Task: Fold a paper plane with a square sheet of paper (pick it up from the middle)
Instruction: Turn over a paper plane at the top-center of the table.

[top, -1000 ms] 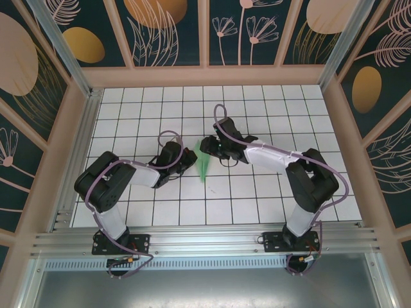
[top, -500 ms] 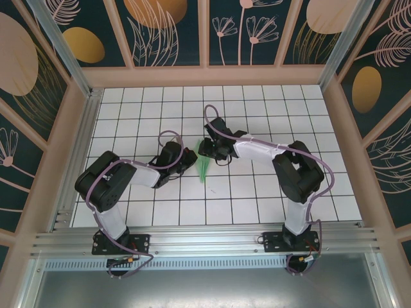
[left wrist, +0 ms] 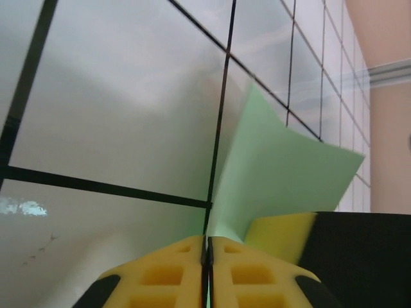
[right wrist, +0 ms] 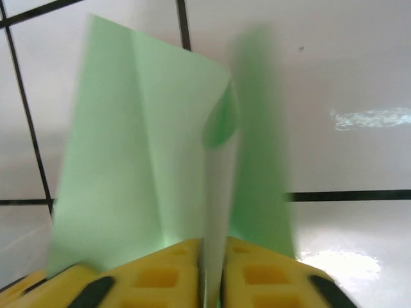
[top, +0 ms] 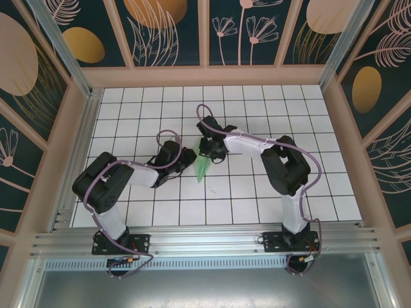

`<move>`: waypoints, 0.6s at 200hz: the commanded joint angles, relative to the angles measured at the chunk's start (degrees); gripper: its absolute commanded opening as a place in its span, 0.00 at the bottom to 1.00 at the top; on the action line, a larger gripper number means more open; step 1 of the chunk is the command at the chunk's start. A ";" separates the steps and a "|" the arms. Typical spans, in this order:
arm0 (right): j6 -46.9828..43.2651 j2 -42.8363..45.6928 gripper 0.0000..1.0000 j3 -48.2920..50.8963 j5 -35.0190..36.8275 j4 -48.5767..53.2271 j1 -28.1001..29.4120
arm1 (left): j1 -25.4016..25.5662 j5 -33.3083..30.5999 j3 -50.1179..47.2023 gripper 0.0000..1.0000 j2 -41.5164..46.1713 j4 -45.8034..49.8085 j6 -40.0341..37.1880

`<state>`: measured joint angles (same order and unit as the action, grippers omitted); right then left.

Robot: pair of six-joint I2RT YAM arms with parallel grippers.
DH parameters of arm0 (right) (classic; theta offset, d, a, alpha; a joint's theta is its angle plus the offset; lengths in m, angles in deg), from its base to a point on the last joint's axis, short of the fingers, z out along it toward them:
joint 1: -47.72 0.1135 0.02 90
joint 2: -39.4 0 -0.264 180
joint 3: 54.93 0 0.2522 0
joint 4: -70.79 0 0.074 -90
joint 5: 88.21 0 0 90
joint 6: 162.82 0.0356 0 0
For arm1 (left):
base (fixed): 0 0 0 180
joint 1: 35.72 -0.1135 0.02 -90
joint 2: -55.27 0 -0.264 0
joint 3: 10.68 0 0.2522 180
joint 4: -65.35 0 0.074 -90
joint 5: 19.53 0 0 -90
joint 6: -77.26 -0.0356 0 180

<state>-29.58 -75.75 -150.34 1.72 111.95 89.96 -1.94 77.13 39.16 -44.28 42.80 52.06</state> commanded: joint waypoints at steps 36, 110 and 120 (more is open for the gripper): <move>7.20 -0.19 0.00 -4.81 7.10 9.27 1.25 | -0.75 -1.12 -7.11 0.35 12.64 4.63 -8.49; 6.97 -1.73 0.13 -8.74 6.11 15.87 2.12 | 0.28 -0.42 -18.64 0.45 21.02 -0.20 -12.86; 6.36 -1.78 0.20 -9.34 5.28 16.36 2.28 | 0.31 -1.34 -18.93 0.46 21.09 -0.42 -11.86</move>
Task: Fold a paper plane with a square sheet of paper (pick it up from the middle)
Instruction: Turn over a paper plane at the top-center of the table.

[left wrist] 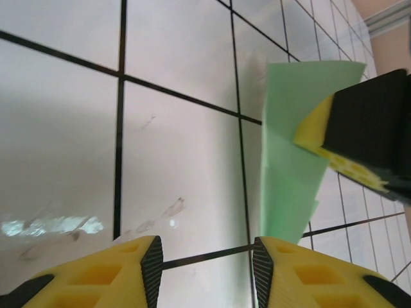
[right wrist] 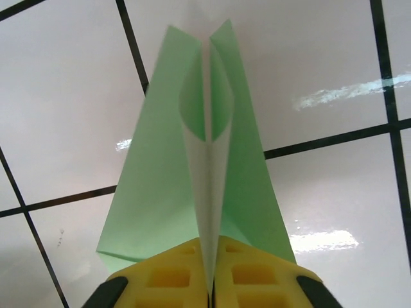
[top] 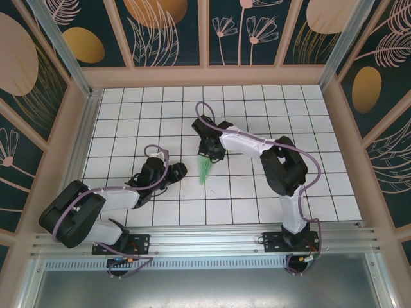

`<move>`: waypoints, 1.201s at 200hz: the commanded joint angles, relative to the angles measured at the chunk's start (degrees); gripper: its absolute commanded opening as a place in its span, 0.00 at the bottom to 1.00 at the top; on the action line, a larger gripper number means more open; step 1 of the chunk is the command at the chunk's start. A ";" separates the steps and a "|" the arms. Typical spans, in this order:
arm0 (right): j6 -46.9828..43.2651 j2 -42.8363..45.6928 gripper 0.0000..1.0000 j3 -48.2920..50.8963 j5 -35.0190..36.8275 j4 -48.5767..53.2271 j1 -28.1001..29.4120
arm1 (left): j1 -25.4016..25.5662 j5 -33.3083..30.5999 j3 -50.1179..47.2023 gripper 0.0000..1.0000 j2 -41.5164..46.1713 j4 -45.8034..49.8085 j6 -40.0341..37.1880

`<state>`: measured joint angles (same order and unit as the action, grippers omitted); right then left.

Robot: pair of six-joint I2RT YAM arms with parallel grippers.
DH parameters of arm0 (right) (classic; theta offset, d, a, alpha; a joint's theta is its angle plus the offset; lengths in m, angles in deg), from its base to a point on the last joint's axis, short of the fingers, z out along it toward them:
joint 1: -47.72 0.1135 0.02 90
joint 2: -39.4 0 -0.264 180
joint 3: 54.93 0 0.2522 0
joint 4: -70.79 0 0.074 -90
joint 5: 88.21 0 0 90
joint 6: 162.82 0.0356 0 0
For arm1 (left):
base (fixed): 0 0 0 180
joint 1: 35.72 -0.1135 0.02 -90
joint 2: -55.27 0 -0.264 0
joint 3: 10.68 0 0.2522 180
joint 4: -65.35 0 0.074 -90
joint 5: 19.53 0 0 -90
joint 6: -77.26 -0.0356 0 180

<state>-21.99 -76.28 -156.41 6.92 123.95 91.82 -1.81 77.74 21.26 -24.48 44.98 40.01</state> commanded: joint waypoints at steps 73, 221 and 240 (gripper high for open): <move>0.07 1.22 0.44 -1.49 -3.76 4.67 3.12 | 0.04 -2.49 -1.72 0.46 0.90 -3.65 2.69; 5.88 -2.48 0.39 -4.02 -0.36 9.75 7.06 | -1.37 -10.34 -4.10 0.49 8.04 3.98 1.54; 5.71 -3.24 0.38 -4.21 -0.69 9.69 7.08 | -1.31 -10.19 -4.13 0.49 7.78 3.73 1.56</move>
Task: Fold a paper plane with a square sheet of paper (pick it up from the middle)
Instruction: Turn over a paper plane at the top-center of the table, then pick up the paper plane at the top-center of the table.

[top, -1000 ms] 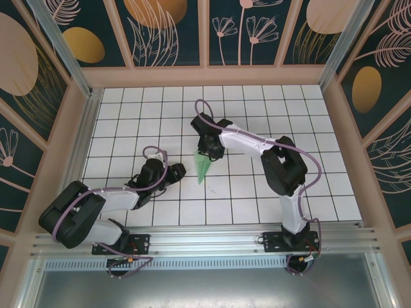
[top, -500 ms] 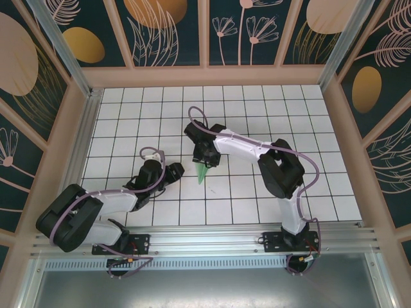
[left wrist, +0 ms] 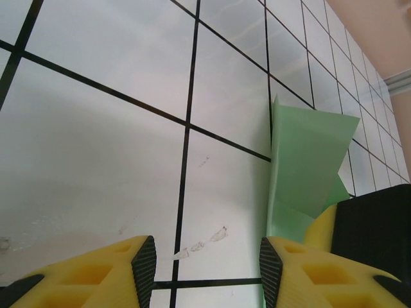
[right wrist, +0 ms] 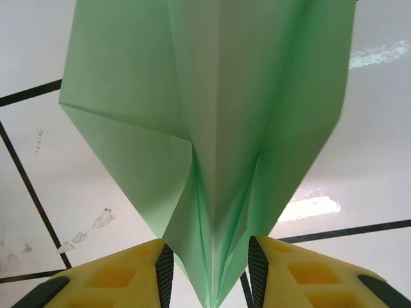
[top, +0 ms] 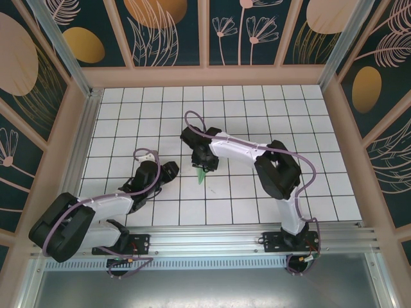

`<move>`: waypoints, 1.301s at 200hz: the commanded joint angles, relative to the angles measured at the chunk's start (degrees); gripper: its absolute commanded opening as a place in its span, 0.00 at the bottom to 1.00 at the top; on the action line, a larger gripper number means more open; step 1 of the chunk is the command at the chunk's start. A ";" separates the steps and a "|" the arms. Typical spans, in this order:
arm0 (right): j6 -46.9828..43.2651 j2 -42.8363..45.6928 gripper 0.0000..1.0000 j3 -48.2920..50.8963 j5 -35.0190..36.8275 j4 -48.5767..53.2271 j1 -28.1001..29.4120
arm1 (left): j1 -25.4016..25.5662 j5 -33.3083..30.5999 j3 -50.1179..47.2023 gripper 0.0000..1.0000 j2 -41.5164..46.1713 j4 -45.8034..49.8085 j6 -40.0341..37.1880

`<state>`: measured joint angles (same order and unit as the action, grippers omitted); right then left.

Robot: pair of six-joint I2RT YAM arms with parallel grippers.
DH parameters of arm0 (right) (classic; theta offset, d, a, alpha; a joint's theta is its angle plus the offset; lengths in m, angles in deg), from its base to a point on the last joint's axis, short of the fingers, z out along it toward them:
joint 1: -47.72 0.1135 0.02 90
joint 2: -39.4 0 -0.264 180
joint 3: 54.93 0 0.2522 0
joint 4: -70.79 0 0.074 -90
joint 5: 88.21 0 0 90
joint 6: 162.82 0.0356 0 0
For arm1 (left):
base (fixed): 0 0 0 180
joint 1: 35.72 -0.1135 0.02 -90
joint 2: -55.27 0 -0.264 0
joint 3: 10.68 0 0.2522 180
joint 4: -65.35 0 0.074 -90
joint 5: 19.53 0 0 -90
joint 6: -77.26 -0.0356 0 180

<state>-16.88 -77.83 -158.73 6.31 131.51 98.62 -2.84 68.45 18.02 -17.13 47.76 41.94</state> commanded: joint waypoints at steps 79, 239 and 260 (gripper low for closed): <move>0.43 -2.99 0.29 -1.76 0.41 1.78 -0.07 | -0.28 -0.47 -0.79 0.47 -0.28 0.50 -0.45; -3.04 -4.81 0.18 -3.97 5.29 3.16 -0.71 | -0.33 -0.26 0.40 0.47 -1.38 0.94 -0.88; -4.28 -4.51 0.15 -4.40 6.20 3.97 -0.31 | -0.28 -0.26 0.61 0.47 -1.51 1.03 -0.93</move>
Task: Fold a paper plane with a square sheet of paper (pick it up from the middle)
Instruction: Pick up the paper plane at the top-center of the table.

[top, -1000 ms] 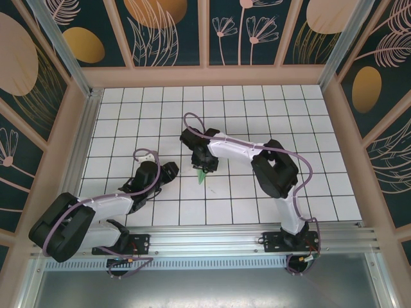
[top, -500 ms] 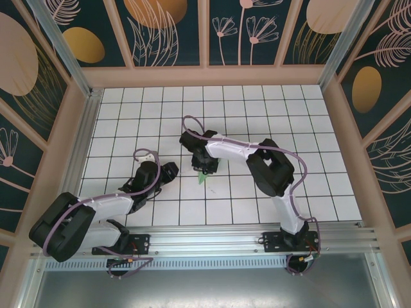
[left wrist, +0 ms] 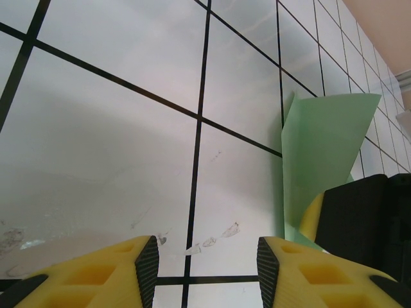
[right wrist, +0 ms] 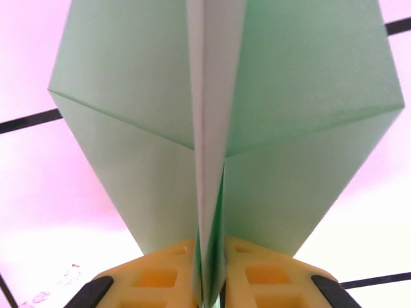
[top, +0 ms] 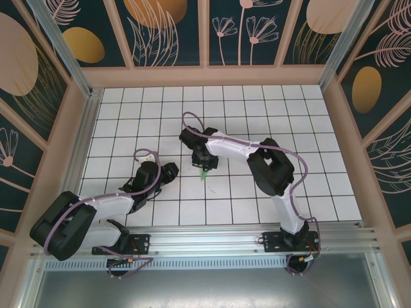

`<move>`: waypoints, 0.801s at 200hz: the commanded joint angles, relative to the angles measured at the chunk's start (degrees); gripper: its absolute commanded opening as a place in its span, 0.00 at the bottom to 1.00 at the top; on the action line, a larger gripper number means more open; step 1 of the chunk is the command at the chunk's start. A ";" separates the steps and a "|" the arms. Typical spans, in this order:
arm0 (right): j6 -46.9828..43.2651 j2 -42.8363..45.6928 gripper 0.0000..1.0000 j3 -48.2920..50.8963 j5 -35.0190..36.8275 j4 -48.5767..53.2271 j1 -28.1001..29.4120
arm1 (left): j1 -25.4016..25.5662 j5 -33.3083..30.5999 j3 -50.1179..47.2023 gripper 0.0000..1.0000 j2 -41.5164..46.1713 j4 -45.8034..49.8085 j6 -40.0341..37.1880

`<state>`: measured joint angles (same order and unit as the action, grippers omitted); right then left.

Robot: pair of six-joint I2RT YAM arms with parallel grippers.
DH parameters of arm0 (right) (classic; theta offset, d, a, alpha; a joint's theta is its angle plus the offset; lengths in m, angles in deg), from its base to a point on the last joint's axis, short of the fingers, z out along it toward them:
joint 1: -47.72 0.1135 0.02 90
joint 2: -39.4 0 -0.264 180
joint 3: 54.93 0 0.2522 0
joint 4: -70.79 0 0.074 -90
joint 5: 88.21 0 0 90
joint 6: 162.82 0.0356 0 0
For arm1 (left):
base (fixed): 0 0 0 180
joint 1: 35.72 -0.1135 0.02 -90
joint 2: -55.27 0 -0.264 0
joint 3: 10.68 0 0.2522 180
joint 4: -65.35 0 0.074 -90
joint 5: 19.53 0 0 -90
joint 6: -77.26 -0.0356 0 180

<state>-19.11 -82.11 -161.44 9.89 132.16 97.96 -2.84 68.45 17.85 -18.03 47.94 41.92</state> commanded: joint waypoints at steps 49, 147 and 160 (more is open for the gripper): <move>-4.99 -0.98 0.16 -0.66 2.37 1.32 0.30 | -0.32 0.13 1.14 0.47 -1.44 0.68 -0.83; -8.22 -2.91 0.27 -1.67 3.10 -1.24 -0.06 | -0.29 0.44 0.96 0.47 -1.67 0.50 -0.59; -8.66 -3.45 0.26 -2.03 3.42 -1.13 -0.05 | -0.28 0.54 1.05 0.47 -1.71 0.41 -0.38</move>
<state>-25.71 -83.16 -162.01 11.27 131.05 98.03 -2.84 68.49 17.87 -19.36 48.15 41.92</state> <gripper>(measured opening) 0.267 0.471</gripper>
